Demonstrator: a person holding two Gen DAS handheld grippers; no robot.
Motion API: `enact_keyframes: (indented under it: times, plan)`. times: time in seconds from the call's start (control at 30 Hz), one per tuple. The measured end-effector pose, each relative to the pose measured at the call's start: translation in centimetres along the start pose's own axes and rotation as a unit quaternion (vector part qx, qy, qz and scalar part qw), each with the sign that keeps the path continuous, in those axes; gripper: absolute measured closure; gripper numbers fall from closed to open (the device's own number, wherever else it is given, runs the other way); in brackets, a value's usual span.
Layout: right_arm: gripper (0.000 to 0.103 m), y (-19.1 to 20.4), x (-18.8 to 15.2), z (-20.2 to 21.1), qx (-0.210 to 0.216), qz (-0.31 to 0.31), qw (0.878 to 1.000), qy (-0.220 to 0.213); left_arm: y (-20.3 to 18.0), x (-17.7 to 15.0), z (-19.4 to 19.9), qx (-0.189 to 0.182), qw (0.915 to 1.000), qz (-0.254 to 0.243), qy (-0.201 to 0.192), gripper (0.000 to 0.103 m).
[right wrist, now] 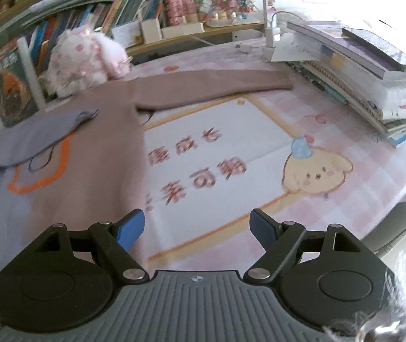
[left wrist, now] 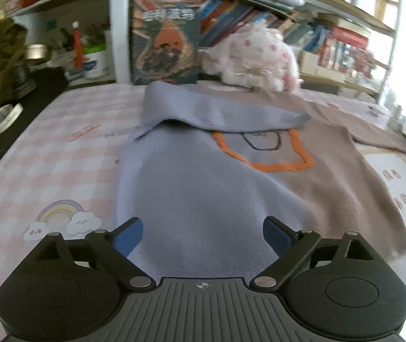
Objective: Fold clothes
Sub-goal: 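Move the right tool over to the beige sleeve cuff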
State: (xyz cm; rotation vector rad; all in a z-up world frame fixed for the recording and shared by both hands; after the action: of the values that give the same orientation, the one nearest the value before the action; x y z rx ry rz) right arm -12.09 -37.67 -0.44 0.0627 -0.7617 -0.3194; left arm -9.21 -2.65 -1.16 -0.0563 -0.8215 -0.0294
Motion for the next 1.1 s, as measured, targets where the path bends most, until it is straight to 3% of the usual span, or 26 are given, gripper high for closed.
enact_keyframes:
  times: [0.2, 0.63, 1.1]
  plan:
    - [0.023, -3.6, 4.4, -3.4, 0.008, -0.005, 1.0, -0.012, -1.5, 0.5, -0.6, 0.049, 0.9981, 0.036, 0.008, 0.009]
    - [0.022, -11.9, 13.9, -13.0, 0.044, 0.019, 0.999, 0.015, -9.9, 0.2, -1.0, 0.118, 0.9889, 0.088, 0.016, 0.009]
    - [0.021, -14.6, 16.4, -17.6, 0.016, 0.015, 0.999, 0.035, -14.7, -0.3, -0.4, 0.169, 0.981, 0.091, 0.029, 0.009]
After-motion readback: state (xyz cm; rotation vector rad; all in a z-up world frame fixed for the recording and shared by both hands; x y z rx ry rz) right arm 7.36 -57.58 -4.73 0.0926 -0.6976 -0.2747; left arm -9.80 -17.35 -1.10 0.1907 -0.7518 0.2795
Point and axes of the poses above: each gripper's, at about its wrist camera, not at the fingertips, and z roughly against the way its jaws point, y to its left, x to its top, the point moved 2 cm from there along -z, roughly the way its jaws point, and after that the axes turned 1 degree about x, right-handed, at the moved point
